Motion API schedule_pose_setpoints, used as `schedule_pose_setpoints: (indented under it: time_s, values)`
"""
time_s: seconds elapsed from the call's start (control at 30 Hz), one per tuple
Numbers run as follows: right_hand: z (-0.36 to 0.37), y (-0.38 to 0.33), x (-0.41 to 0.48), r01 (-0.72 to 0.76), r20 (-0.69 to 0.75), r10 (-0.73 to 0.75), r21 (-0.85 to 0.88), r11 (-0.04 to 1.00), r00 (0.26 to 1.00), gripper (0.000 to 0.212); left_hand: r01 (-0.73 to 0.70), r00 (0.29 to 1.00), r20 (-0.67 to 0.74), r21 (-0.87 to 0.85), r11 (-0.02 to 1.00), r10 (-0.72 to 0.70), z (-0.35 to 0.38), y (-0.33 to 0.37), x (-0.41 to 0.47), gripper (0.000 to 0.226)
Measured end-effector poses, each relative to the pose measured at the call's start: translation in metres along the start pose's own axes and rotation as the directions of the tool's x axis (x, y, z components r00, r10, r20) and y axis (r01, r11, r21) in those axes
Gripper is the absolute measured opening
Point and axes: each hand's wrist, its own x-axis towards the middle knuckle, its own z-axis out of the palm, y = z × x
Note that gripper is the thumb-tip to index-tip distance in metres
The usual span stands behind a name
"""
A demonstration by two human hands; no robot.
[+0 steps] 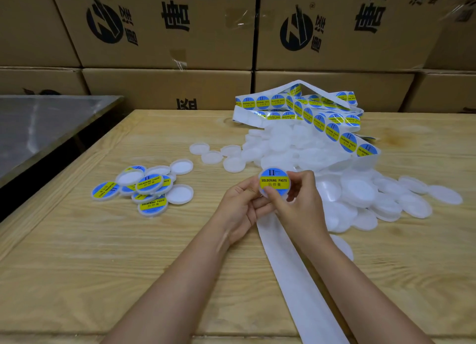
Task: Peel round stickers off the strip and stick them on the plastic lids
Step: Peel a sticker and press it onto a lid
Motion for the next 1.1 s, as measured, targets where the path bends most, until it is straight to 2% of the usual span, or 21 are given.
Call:
schedule_pose_setpoints:
  time_s: [0.27, 0.53, 0.67, 0.87, 1.0, 1.1]
  values:
    - [-0.011, 0.006, 0.004, 0.068, -0.039, -0.069, -0.042, 0.997, 0.997, 0.024, 0.027, 1.0, -0.017, 0.04, 0.999, -0.027, 0.0, 0.005, -0.001, 0.027]
    - [-0.01, 0.007, 0.003, 0.021, -0.131, -0.029, -0.061, 0.998, 0.991, 0.02, 0.065, 0.998, 0.015, 0.108, 0.992, -0.067, 0.003, 0.007, -0.004, 0.028]
    - [-0.007, 0.007, 0.001, -0.01, -0.184, -0.005, -0.083, 0.996, 0.983, 0.025, 0.081, 0.996, 0.038, 0.136, 0.987, -0.087, 0.006, 0.005, -0.006, 0.027]
    - [-0.001, 0.007, -0.001, -0.025, -0.151, 0.001, -0.162, 0.986, 0.988, 0.035, 0.077, 0.996, 0.028, 0.132, 0.988, -0.082, 0.003, 0.005, -0.005, 0.033]
    - [-0.003, 0.008, 0.001, 0.019, -0.117, -0.042, -0.192, 0.981, 0.992, 0.029, 0.033, 0.999, 0.008, 0.156, 0.987, -0.035, 0.002, 0.008, -0.004, 0.038]
    - [-0.004, 0.008, 0.0, 0.117, -0.112, -0.151, -0.262, 0.958, 0.982, 0.018, -0.043, 0.996, -0.068, 0.238, 0.97, 0.061, 0.001, 0.012, -0.003, 0.024]
